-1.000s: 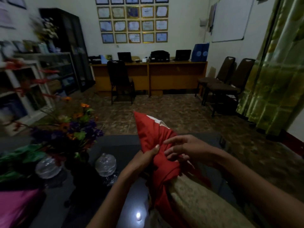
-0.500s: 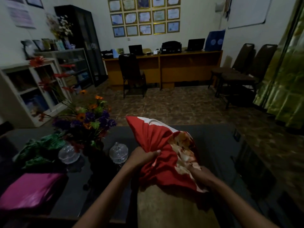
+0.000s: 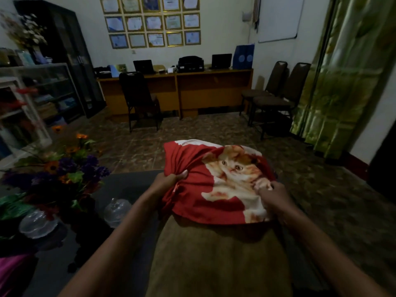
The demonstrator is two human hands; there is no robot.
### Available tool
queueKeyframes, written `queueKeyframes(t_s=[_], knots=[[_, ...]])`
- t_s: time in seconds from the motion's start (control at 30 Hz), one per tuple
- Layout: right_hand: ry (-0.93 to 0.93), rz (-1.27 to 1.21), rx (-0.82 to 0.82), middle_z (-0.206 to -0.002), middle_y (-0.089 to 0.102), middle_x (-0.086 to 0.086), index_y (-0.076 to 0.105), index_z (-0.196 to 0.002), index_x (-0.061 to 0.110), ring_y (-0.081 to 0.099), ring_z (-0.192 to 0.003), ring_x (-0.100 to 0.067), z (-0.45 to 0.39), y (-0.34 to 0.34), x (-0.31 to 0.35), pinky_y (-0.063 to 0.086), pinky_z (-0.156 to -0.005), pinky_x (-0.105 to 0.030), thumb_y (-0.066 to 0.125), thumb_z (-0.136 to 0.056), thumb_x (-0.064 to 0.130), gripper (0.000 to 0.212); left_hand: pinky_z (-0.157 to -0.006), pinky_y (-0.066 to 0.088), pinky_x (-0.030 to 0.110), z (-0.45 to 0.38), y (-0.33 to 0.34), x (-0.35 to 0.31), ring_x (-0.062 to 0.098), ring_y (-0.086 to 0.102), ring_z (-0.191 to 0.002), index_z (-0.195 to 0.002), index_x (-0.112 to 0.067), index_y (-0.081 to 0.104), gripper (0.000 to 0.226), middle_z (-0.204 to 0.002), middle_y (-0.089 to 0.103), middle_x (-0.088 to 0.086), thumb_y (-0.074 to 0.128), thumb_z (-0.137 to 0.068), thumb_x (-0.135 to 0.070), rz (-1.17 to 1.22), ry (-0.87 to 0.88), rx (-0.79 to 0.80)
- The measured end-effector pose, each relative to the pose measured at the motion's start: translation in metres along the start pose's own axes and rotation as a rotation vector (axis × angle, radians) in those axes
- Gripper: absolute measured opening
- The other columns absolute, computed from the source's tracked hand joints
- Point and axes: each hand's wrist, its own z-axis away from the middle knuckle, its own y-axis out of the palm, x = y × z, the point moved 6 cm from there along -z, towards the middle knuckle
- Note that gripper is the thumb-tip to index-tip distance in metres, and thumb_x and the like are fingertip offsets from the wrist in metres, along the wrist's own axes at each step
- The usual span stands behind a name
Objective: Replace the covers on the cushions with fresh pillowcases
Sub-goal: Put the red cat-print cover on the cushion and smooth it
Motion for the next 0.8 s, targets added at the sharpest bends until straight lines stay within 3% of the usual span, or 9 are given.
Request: queueKeyframes(t_s=[0.1, 0.13, 0.27, 0.37, 0.43, 0.5, 0.57, 0.67, 0.8], knots=[[-0.025, 0.045, -0.081, -0.111, 0.064, -0.010, 0.058, -0.128, 0.014, 0.061, -0.101, -0.029, -0.020, -0.011, 0.012, 0.052, -0.085, -0.039, 0.066, -0.093, 0.029, 0.039, -0.069, 0.057, 0.033, -0.018, 0.025, 0.013, 0.020, 0.066, -0.075, -0.119, -0.008, 0.067, 0.048, -0.095, 0.071, 0.010, 0.081, -0.082, -0.037, 0.040, -0.005, 0.049], [-0.016, 0.097, -0.094, -0.116, 0.063, -0.011, 0.056, -0.130, 0.016, 0.061, -0.105, -0.031, -0.024, -0.009, 0.008, 0.052, -0.089, -0.041, 0.065, -0.093, 0.030, 0.041, -0.069, 0.057, 0.033, -0.021, 0.032, 0.022, 0.021, 0.066, -0.076, -0.119, -0.008, 0.068, 0.052, -0.096, 0.072, 0.011, 0.082, -0.080, -0.041, -0.003, -0.008, 0.046], [-0.017, 0.183, -0.084, -0.122, 0.063, -0.011, 0.056, -0.130, 0.013, 0.061, -0.101, -0.026, -0.020, 0.012, -0.029, 0.051, -0.082, -0.034, 0.059, -0.099, 0.023, 0.033, -0.097, 0.055, 0.041, -0.037, 0.055, 0.078, 0.022, 0.066, -0.113, -0.128, -0.024, 0.063, 0.089, -0.124, 0.068, 0.003, 0.082, -0.052, -0.067, -0.266, 0.132, 0.136], [-0.090, 0.278, -0.071, -0.132, 0.061, -0.011, 0.055, -0.136, 0.019, 0.060, -0.114, -0.028, -0.016, 0.023, -0.047, 0.050, -0.094, -0.036, 0.058, -0.097, 0.017, 0.040, -0.116, 0.034, 0.044, -0.020, 0.072, 0.102, 0.011, 0.037, -0.136, -0.146, -0.039, 0.044, 0.084, -0.147, 0.036, -0.015, 0.073, -0.074, -0.067, -0.620, 0.261, 0.255], [-0.158, 0.374, -0.021, -0.145, 0.047, -0.010, 0.052, -0.141, 0.027, 0.051, -0.127, -0.029, -0.017, 0.027, -0.046, 0.046, -0.104, -0.039, 0.065, -0.093, 0.028, 0.051, -0.117, 0.028, 0.042, -0.015, 0.077, 0.112, 0.009, 0.030, -0.138, -0.144, -0.035, 0.049, 0.072, -0.148, 0.033, -0.015, 0.068, -0.081, -0.065, -0.753, 0.333, 0.265], [-0.255, 0.495, 0.045, -0.155, 0.025, 0.001, 0.047, -0.143, 0.037, 0.039, -0.137, -0.027, -0.012, 0.033, -0.042, 0.043, -0.109, -0.043, 0.069, -0.088, 0.049, 0.061, -0.111, 0.038, 0.031, -0.013, 0.073, 0.114, 0.000, 0.043, -0.124, -0.125, -0.031, 0.066, 0.046, -0.136, 0.048, -0.016, 0.071, -0.085, -0.054, -0.729, 0.423, 0.193], [-0.376, 0.655, 0.119, -0.159, 0.018, 0.008, 0.047, -0.141, 0.043, 0.030, -0.141, -0.026, -0.007, 0.041, -0.043, 0.039, -0.112, -0.047, 0.064, -0.082, 0.063, 0.064, -0.089, 0.054, 0.029, -0.008, 0.067, 0.108, -0.008, 0.058, -0.092, -0.091, -0.030, 0.072, 0.003, -0.104, 0.067, -0.016, 0.071, -0.089, -0.033, -0.679, 0.506, 0.119], [-0.449, 0.758, 0.158, -0.159, 0.027, 0.017, 0.060, -0.126, 0.043, 0.033, -0.131, -0.025, -0.003, 0.047, -0.052, 0.039, -0.107, -0.043, 0.061, -0.080, 0.067, 0.052, -0.057, 0.047, 0.030, 0.006, 0.057, 0.097, 0.000, 0.058, -0.062, -0.074, -0.022, 0.058, 0.018, -0.069, 0.060, -0.015, 0.061, -0.091, -0.029, -0.593, 0.630, 0.020], [-0.446, 0.755, 0.060, -0.146, 0.046, 0.018, 0.066, -0.115, 0.038, 0.041, -0.123, -0.023, -0.003, 0.048, -0.060, 0.041, -0.096, -0.038, 0.065, -0.085, 0.059, 0.036, -0.054, 0.044, 0.026, 0.035, 0.052, 0.093, -0.002, 0.057, -0.061, -0.079, -0.023, 0.058, 0.015, -0.070, 0.061, -0.016, 0.057, -0.093, -0.029, -0.544, 0.758, 0.078]])
